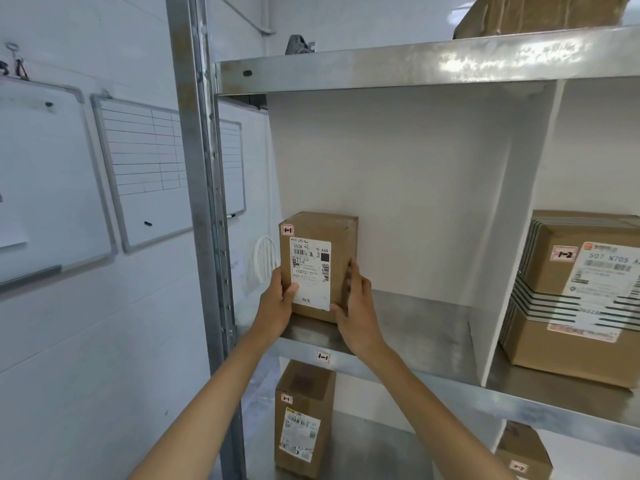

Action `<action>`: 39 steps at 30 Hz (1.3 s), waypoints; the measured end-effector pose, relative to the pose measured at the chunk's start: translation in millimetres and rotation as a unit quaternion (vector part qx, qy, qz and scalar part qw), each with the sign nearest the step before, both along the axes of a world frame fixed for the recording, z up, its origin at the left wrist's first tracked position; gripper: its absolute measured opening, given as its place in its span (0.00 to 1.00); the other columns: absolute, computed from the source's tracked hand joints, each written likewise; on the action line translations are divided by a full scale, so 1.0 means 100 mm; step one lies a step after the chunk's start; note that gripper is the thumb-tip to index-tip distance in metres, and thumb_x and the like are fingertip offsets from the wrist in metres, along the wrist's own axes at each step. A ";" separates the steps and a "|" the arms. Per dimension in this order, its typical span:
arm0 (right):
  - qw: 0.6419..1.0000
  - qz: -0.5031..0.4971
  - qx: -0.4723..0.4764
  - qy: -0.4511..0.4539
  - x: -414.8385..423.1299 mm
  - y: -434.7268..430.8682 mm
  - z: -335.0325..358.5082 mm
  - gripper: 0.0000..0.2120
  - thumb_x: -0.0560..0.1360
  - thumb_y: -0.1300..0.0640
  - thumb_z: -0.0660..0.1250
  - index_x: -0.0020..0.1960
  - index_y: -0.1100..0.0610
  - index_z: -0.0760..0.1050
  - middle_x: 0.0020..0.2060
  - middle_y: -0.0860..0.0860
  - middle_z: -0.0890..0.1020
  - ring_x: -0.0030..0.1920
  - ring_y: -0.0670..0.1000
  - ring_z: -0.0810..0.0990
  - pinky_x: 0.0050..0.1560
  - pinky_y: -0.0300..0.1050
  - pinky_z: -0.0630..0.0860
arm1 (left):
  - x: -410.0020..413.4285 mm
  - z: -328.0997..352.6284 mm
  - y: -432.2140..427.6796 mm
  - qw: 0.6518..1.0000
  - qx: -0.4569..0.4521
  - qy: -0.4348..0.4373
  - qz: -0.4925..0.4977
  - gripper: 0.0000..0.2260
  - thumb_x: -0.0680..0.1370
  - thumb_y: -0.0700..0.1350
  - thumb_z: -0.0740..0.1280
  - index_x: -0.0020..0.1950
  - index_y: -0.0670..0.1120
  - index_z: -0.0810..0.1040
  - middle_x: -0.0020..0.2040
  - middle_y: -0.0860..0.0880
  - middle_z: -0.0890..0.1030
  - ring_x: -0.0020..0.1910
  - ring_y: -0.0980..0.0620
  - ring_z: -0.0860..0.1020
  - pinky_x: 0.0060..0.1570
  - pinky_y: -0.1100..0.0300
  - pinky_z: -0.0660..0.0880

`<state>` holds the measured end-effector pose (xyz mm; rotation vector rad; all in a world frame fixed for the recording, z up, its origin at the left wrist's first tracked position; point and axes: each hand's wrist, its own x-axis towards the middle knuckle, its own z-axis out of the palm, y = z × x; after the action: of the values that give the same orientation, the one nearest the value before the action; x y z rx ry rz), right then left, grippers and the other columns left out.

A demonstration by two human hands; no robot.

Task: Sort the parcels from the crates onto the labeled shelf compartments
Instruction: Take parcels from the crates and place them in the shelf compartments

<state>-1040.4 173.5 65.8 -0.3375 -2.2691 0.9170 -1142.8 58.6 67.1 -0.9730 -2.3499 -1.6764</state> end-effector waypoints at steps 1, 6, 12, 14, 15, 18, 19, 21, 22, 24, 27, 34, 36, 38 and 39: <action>1.000 0.003 -0.001 -0.002 0.00 0.01 0.00 0.43 0.75 0.66 0.66 0.77 0.53 0.41 0.70 0.56 0.59 0.70 0.55 0.63 0.72 0.51 0.64 | 0.01 0.00 0.01 1.000 -0.005 -0.006 0.007 0.15 0.82 0.45 0.54 0.68 0.45 0.61 0.66 0.49 0.72 0.64 0.51 0.71 0.56 0.64 0.66; 0.999 0.031 -0.017 0.008 0.11 0.04 0.06 0.40 0.76 0.61 0.65 0.78 0.52 0.42 0.72 0.54 0.58 0.72 0.53 0.59 0.70 0.43 0.58 | 0.08 -0.01 0.03 0.999 0.015 0.001 0.038 0.18 0.82 0.44 0.55 0.72 0.44 0.60 0.65 0.47 0.72 0.66 0.46 0.70 0.60 0.60 0.67; 0.995 0.018 0.017 0.095 0.47 -0.04 0.13 0.33 0.79 0.56 0.61 0.78 0.53 0.46 0.74 0.52 0.56 0.74 0.50 0.54 0.69 0.39 0.53 | 0.40 -0.08 -0.08 0.992 0.031 0.033 0.122 0.24 0.82 0.50 0.55 0.76 0.46 0.54 0.75 0.47 0.60 0.74 0.48 0.60 0.71 0.55 0.57; 0.991 0.032 0.030 0.123 0.60 -0.09 0.16 0.31 0.79 0.56 0.60 0.77 0.53 0.48 0.73 0.52 0.58 0.74 0.49 0.54 0.71 0.41 0.54 | 0.58 -0.08 -0.14 0.988 0.047 0.051 0.139 0.22 0.82 0.49 0.55 0.75 0.47 0.56 0.74 0.48 0.62 0.73 0.49 0.61 0.70 0.56 0.58; 0.990 0.045 0.033 0.131 0.66 -0.12 0.17 0.30 0.80 0.56 0.60 0.77 0.53 0.49 0.73 0.52 0.58 0.74 0.49 0.55 0.72 0.42 0.54 | 0.68 -0.06 -0.18 0.986 0.054 0.056 0.150 0.21 0.82 0.49 0.55 0.75 0.47 0.58 0.74 0.48 0.63 0.72 0.50 0.62 0.69 0.57 0.59; 0.985 0.104 0.024 0.135 0.91 -0.26 0.20 0.28 0.80 0.56 0.59 0.76 0.52 0.52 0.73 0.50 0.59 0.73 0.46 0.56 0.72 0.38 0.55 | 1.08 -0.02 -0.32 0.978 0.076 0.064 0.181 0.19 0.82 0.47 0.55 0.73 0.48 0.61 0.72 0.49 0.65 0.71 0.52 0.65 0.65 0.62 0.60; 0.983 0.126 0.018 0.136 1.02 -0.32 0.20 0.27 0.80 0.57 0.59 0.76 0.52 0.53 0.72 0.49 0.60 0.71 0.43 0.57 0.70 0.34 0.54 | 1.23 -0.01 -0.39 0.976 0.083 0.067 0.191 0.18 0.82 0.47 0.55 0.72 0.48 0.62 0.72 0.50 0.66 0.70 0.53 0.65 0.64 0.64 0.61; 0.976 0.171 0.004 0.138 1.26 -0.43 0.17 0.26 0.80 0.58 0.60 0.75 0.52 0.55 0.72 0.48 0.61 0.69 0.39 0.56 0.68 0.30 0.53 | 1.55 -0.04 -0.55 0.970 0.090 0.077 0.212 0.16 0.82 0.47 0.55 0.70 0.48 0.64 0.69 0.50 0.69 0.68 0.53 0.68 0.64 0.65 0.64; 0.971 0.194 -0.004 0.138 1.38 -0.49 0.13 0.26 0.80 0.58 0.60 0.75 0.52 0.55 0.71 0.47 0.62 0.68 0.38 0.57 0.69 0.32 0.53 | 1.73 -0.07 -0.64 0.967 0.091 0.081 0.224 0.16 0.82 0.47 0.56 0.69 0.48 0.66 0.67 0.50 0.70 0.66 0.54 0.69 0.63 0.67 0.65; 0.961 0.240 -0.012 0.133 1.63 -0.60 0.00 0.24 0.80 0.58 0.60 0.74 0.52 0.57 0.69 0.46 0.64 0.69 0.39 0.59 0.70 0.36 0.56 | 2.16 -0.19 -0.85 0.957 0.093 0.090 0.261 0.14 0.82 0.45 0.56 0.67 0.46 0.68 0.64 0.50 0.73 0.63 0.56 0.71 0.59 0.75 0.65; 0.945 0.310 -0.008 0.105 2.08 -0.83 -0.27 0.23 0.80 0.57 0.59 0.74 0.53 0.58 0.69 0.49 0.66 0.70 0.45 0.62 0.71 0.41 0.58 | 2.87 -0.48 -1.18 0.932 0.103 0.093 0.336 0.12 0.81 0.42 0.57 0.64 0.44 0.70 0.61 0.47 0.75 0.61 0.54 0.73 0.60 0.68 0.66; 0.881 0.472 -0.014 -0.018 3.35 -1.46 -1.13 0.22 0.80 0.56 0.58 0.73 0.55 0.60 0.69 0.51 0.67 0.70 0.49 0.64 0.71 0.48 0.62 | 4.72 -1.36 -1.78 0.875 0.066 -0.009 0.479 0.11 0.82 0.45 0.56 0.62 0.44 0.71 0.58 0.48 0.77 0.58 0.54 0.74 0.57 0.64 0.68; 0.851 0.522 -0.001 -0.062 3.67 -1.62 -1.30 0.21 0.80 0.56 0.59 0.72 0.54 0.62 0.68 0.49 0.68 0.70 0.48 0.64 0.71 0.47 0.62 | 5.21 -1.49 -1.89 0.859 0.041 -0.051 0.508 0.12 0.82 0.47 0.55 0.62 0.45 0.71 0.58 0.52 0.76 0.57 0.57 0.73 0.55 0.65 0.67; 0.821 0.565 0.016 -0.081 3.93 -1.77 -1.38 0.20 0.80 0.55 0.59 0.71 0.54 0.63 0.67 0.48 0.69 0.69 0.48 0.65 0.70 0.45 0.62 | 5.65 -1.58 -2.05 0.845 0.029 -0.070 0.530 0.13 0.82 0.48 0.55 0.63 0.45 0.72 0.58 0.51 0.77 0.58 0.55 0.74 0.55 0.64 0.68; 0.810 0.580 0.021 -0.088 4.04 -1.83 -1.41 0.19 0.80 0.55 0.59 0.71 0.53 0.64 0.67 0.48 0.69 0.69 0.47 0.65 0.70 0.44 0.63 | 5.86 -1.61 -2.15 0.836 0.024 -0.075 0.543 0.13 0.82 0.48 0.55 0.63 0.45 0.72 0.58 0.50 0.77 0.57 0.54 0.75 0.54 0.64 0.68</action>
<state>-636.8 -9.7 -74.9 1.1845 -2.5723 1.4083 -557.1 -156.5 -94.2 0.5166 -2.1578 -1.2705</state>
